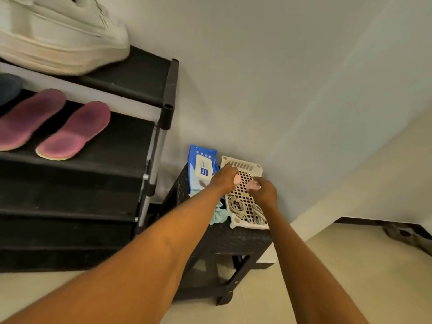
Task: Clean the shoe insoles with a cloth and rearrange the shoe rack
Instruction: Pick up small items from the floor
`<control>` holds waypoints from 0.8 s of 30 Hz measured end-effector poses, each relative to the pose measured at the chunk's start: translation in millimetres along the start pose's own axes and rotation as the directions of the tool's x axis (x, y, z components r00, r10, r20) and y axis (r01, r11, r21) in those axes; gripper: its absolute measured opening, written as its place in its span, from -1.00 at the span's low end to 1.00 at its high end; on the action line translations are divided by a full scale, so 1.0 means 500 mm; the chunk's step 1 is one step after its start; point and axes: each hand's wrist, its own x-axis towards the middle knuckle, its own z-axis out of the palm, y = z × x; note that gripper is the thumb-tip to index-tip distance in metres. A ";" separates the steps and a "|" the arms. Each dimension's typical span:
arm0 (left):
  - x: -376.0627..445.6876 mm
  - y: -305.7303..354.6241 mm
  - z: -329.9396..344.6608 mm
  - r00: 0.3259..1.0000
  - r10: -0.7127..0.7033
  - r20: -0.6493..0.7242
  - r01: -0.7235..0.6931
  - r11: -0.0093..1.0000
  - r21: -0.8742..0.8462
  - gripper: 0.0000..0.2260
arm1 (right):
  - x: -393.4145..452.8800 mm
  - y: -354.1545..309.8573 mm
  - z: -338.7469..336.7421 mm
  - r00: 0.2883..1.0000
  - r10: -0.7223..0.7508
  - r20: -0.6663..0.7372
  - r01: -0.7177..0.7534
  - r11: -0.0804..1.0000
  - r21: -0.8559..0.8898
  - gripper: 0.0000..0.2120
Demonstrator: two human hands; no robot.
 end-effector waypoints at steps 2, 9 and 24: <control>0.022 -0.003 0.017 1.000 0.015 0.016 -0.016 0.995 0.100 -0.67 | 0.021 0.018 0.015 1.000 0.010 0.027 -0.009 1.000 -0.028 -0.54; 0.093 -0.025 0.045 0.999 0.048 0.010 -0.047 0.892 0.449 -0.70 | 0.095 0.057 0.072 0.998 0.048 0.051 -0.045 0.997 -0.064 -0.58; 0.107 -0.051 0.063 0.999 0.006 0.045 -0.027 0.876 0.482 -0.59 | 0.103 0.073 0.101 0.994 -0.064 0.091 0.078 0.983 -0.165 -0.60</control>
